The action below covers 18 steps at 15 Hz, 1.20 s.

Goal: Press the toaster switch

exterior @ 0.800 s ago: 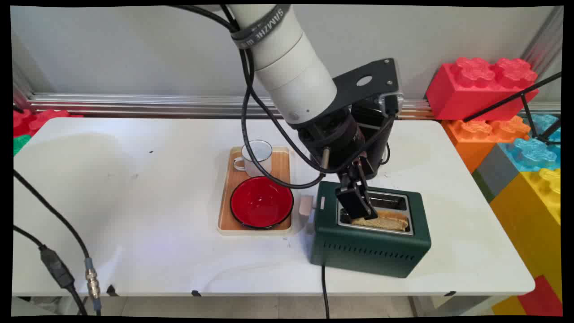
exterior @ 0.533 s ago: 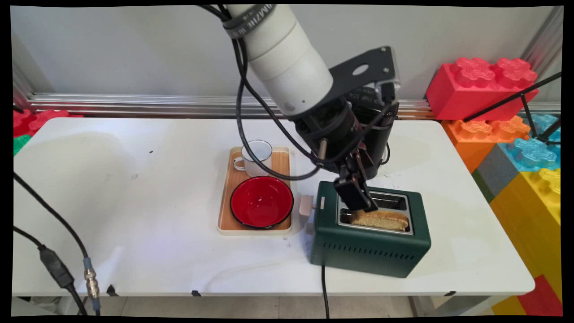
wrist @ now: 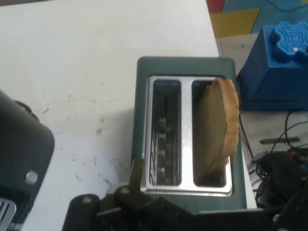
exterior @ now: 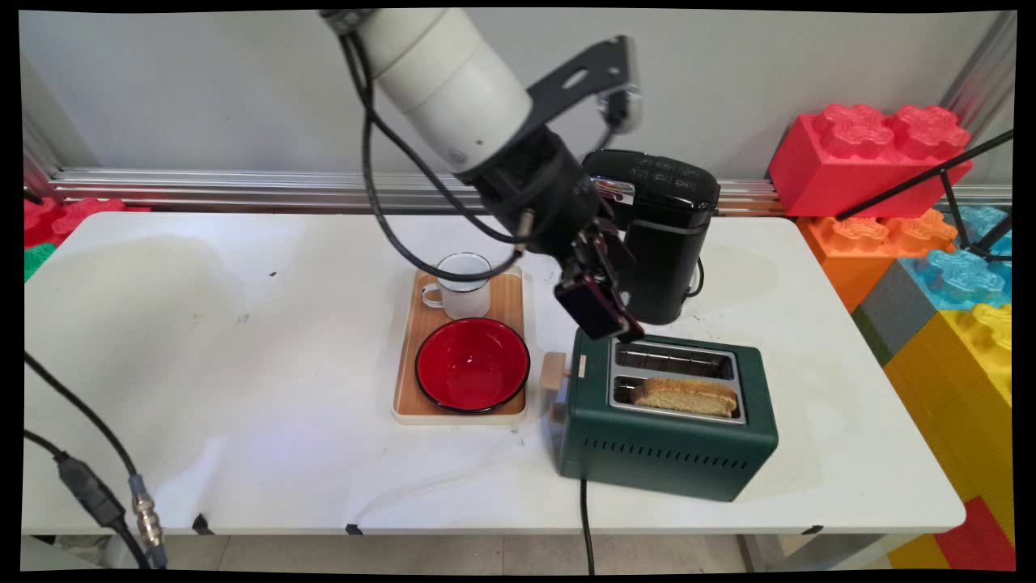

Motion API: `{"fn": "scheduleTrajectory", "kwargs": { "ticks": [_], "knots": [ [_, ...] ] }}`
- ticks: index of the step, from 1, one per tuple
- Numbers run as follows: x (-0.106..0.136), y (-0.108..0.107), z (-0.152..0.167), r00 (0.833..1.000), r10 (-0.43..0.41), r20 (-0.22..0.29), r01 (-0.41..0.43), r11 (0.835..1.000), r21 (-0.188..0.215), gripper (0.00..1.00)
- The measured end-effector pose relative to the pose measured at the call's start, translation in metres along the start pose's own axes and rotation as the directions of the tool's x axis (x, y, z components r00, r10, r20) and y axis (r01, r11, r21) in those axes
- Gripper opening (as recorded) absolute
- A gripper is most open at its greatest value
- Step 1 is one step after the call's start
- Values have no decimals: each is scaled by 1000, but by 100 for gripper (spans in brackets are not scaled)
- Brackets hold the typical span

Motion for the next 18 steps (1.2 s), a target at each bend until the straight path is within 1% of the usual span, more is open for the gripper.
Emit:
{"fn": "scheduleTrajectory", "kwargs": {
  "ticks": [3,9,15,18],
  "knots": [
    [-27,-8,-8,999,-10,-54,9,1000,-5,100],
    [-90,-16,-7,989,3,-145,-9,999,-40,100],
    [-139,-23,-2,978,9,-207,-24,997,-73,100],
    [-159,-27,0,972,10,-234,-29,996,-81,100]
  ]
}}
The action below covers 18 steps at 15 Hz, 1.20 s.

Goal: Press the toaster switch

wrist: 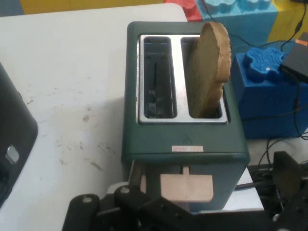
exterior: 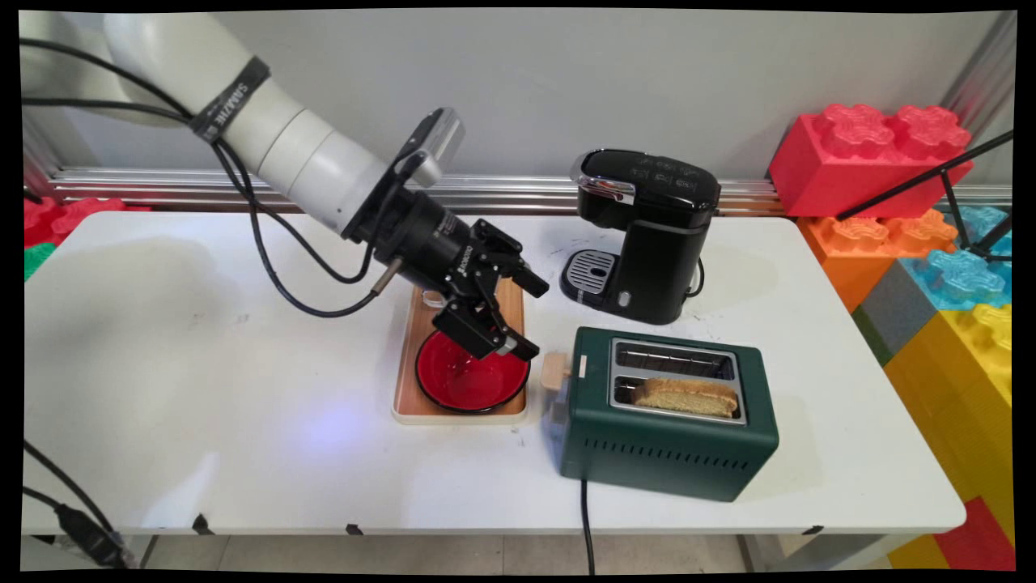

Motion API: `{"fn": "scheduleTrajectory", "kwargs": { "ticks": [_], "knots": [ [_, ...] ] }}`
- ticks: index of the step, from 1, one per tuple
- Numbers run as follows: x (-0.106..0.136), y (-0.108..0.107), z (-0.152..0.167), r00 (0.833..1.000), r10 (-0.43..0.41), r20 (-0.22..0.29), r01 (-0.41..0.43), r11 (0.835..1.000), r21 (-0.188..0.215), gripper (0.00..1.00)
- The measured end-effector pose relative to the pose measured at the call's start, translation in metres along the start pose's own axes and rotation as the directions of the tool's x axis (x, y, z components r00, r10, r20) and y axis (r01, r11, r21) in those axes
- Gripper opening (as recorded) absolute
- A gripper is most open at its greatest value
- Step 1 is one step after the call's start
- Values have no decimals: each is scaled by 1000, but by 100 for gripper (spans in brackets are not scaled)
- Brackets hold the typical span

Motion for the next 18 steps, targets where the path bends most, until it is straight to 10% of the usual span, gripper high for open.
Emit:
{"fn": "scheduleTrajectory", "kwargs": {
  "ticks": [7,8,18],
  "knots": [
    [-25,-5,-2,999,5,-42,-5,1000,-7,100],
    [-28,-5,-2,999,7,-48,-7,1000,-7,0],
    [-47,-7,2,996,-6,-86,3,1000,-29,0]
  ]
}}
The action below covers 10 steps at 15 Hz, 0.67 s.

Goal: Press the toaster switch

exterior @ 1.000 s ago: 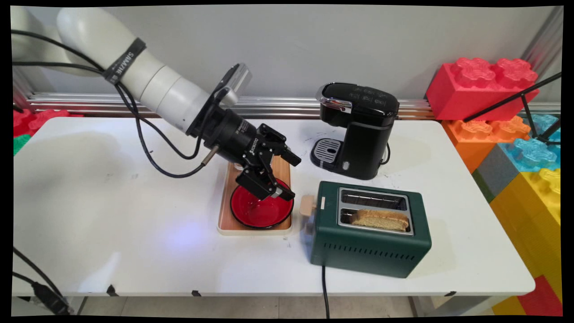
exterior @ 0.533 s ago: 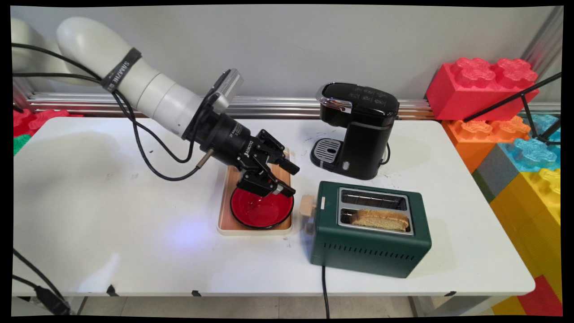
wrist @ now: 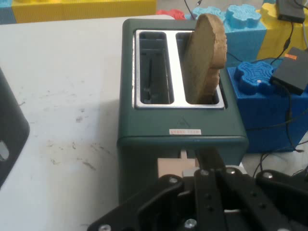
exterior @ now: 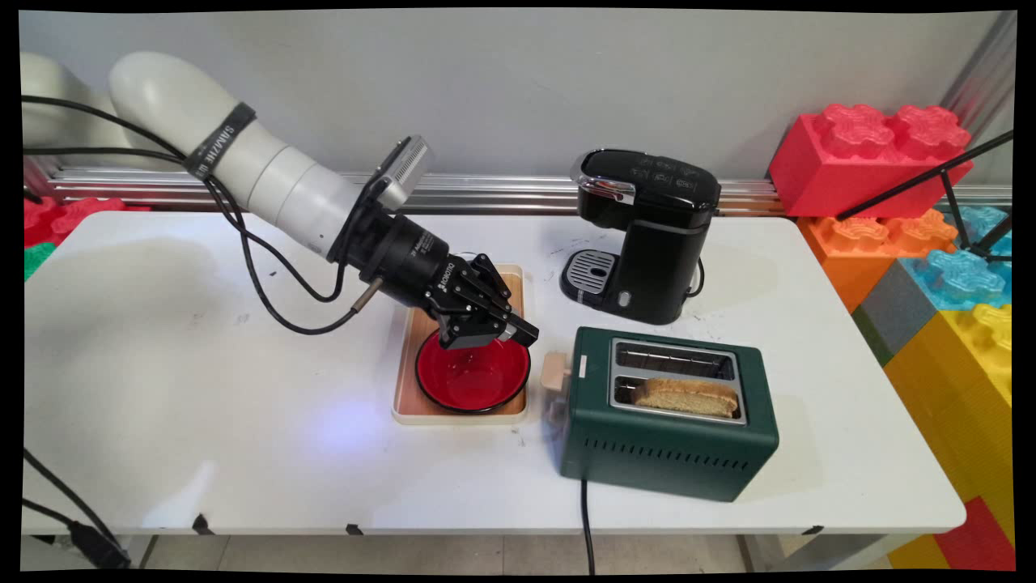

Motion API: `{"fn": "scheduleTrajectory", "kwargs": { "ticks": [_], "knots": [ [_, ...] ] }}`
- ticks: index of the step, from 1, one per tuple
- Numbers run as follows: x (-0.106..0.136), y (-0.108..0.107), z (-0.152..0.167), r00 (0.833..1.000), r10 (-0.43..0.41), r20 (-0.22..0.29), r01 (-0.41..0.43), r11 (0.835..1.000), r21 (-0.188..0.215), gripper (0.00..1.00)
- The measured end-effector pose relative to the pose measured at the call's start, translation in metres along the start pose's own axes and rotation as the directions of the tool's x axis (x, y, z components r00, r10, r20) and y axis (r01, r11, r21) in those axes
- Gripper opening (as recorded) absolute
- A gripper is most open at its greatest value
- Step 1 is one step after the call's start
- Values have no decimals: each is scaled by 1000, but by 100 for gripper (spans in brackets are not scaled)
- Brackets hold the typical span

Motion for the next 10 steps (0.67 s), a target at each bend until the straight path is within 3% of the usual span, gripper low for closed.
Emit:
{"fn": "scheduleTrajectory", "kwargs": {
  "ticks": [10],
  "knots": [
    [-16,-1,22,1000,-12,-18,12,1000,4,0]
  ]
}}
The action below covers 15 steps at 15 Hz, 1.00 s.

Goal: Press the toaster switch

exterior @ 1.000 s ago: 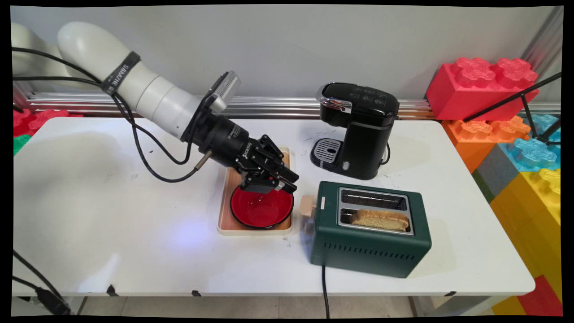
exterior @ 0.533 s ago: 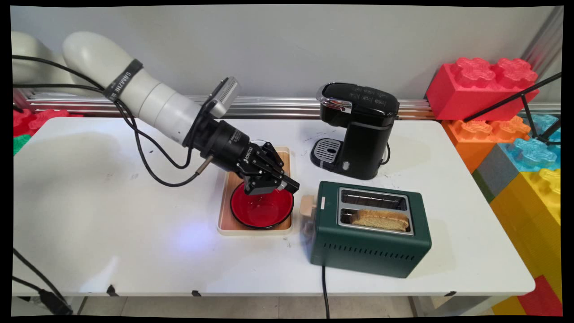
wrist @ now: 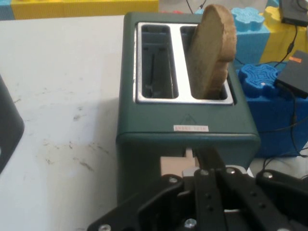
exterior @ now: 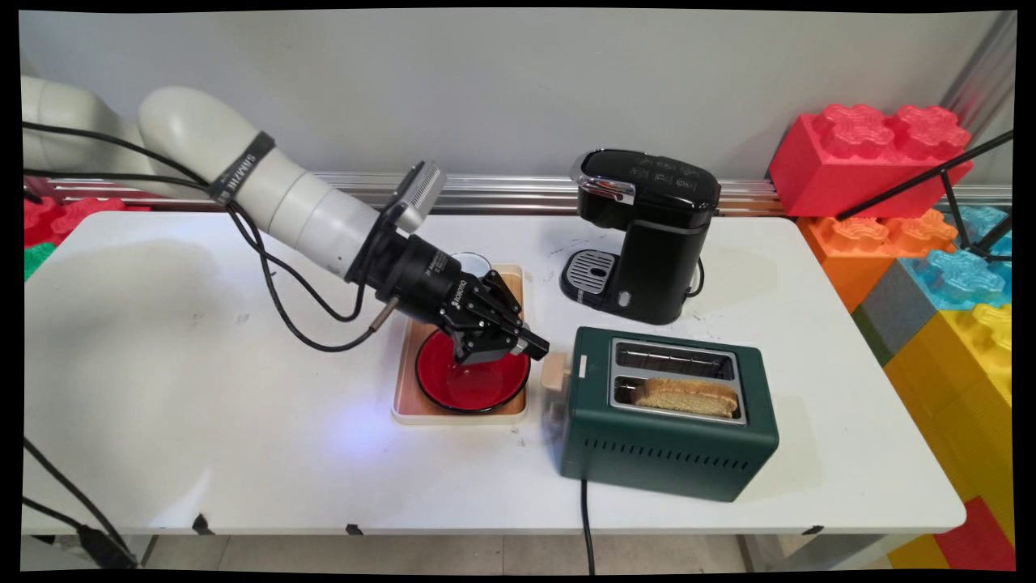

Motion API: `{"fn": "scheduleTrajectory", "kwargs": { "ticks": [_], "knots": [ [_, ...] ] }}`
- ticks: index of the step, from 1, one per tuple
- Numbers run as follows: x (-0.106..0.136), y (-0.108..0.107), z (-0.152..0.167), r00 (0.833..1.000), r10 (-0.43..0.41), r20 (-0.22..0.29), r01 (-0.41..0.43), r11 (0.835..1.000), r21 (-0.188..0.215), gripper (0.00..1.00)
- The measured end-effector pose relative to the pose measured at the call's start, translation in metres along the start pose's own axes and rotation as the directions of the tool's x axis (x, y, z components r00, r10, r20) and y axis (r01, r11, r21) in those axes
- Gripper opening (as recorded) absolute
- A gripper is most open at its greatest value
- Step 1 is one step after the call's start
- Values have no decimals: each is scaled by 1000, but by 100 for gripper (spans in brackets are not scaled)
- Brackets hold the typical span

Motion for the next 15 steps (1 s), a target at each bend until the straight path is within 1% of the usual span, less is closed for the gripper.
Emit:
{"fn": "scheduleTrajectory", "kwargs": {
  "ticks": [15],
  "knots": [
    [-15,-5,28,1000,-18,-16,18,999,27,0]
  ]
}}
